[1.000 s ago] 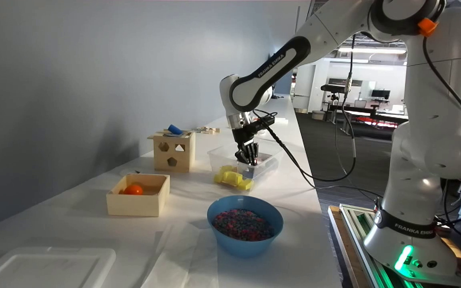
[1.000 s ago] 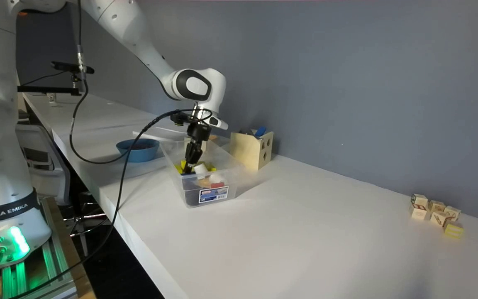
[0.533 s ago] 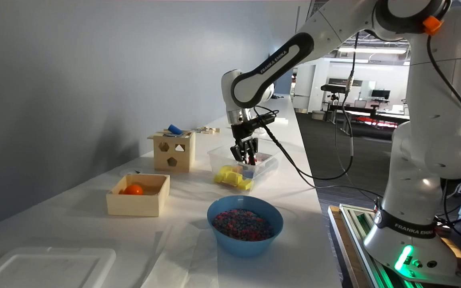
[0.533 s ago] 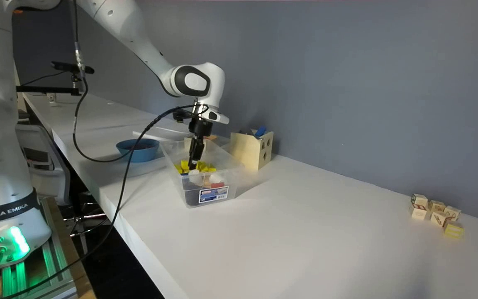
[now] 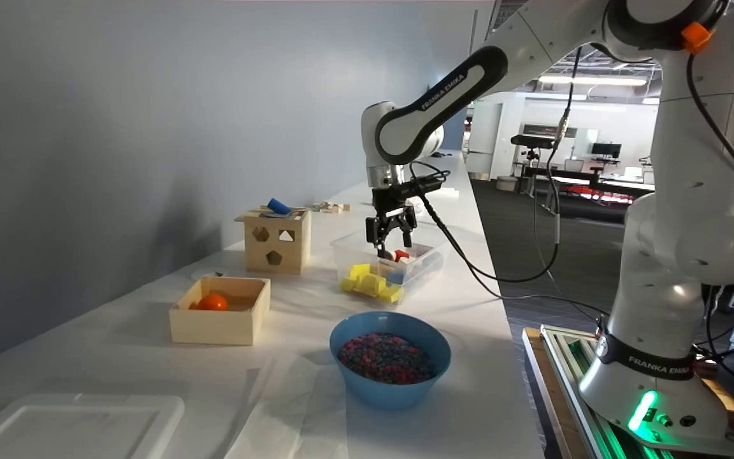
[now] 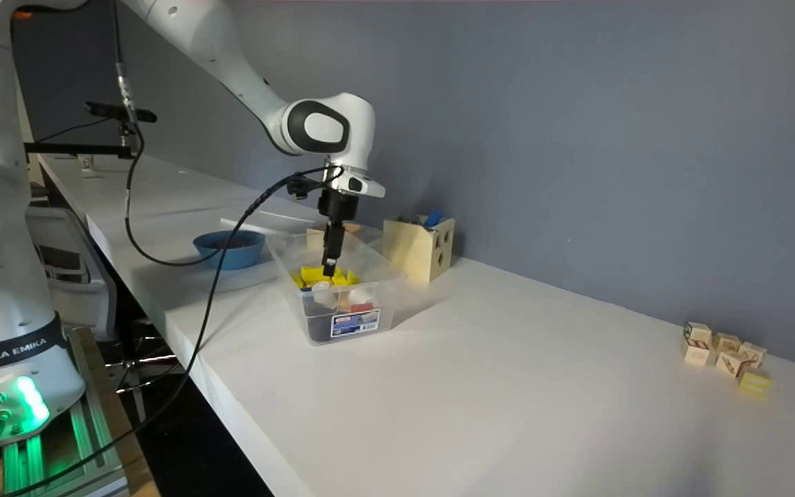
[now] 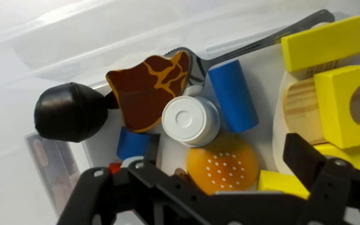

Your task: Pick up the white caps from the bowl and place them in the box

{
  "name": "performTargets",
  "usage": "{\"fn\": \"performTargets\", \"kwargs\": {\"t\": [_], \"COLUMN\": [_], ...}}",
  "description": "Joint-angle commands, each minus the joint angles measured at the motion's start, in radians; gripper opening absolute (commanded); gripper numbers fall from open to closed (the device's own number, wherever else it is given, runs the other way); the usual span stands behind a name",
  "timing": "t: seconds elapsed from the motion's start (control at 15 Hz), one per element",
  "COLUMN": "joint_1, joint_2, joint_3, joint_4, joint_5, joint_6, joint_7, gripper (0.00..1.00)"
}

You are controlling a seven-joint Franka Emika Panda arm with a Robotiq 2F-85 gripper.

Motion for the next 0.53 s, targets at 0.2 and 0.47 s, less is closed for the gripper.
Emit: {"fn": "performTargets", "kwargs": {"t": [0.2,0.47], "joint_1": [-0.032,-0.053], "joint_2": [-0.015,0.037], "joint_3": [-0.013,-0.021], "joint_4": [-0.011,0.001], "joint_5": [-0.009,0.027], "joint_6": [0.023,0.032], "joint_7": [-0.151,-0.229], "gripper": [1.0,1.0]}}
